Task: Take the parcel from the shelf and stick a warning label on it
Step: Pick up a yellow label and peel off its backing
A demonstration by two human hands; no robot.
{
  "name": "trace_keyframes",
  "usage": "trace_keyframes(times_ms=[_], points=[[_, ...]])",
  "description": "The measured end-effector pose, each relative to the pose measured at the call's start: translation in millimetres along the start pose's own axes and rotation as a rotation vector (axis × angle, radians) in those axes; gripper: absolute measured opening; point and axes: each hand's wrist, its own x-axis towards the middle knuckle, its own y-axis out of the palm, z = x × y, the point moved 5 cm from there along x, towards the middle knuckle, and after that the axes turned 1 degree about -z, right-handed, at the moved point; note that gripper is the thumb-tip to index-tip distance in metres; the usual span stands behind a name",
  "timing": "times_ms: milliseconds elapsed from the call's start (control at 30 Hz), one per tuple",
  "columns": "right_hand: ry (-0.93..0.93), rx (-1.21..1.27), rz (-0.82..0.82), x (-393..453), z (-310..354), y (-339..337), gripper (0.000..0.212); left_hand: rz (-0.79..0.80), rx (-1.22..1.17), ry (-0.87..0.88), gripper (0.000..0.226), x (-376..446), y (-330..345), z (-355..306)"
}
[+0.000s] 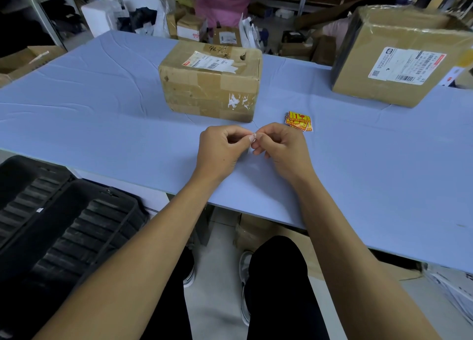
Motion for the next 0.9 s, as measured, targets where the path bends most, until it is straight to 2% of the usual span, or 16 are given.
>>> trace_keyframes(times_ms=[133, 367, 900], points=[[-0.013, -0.02, -0.015, 0.4, -0.7, -0.1, 0.016, -0.013, -0.005, -0.022, 0.006, 0.1, -0.3, -0.1], [0.046, -0.111, -0.146, -3.5, -2.8, -8.0, 0.015, -0.07, -0.053, -0.124, 0.014, -0.7, -5.0, 1.5], [0.169, -0.245, -0.242, -20.7, 2.8, -34.4, 0.018, -0.123, -0.047, -0.164, 0.009, -2.9, -9.9, 0.7]])
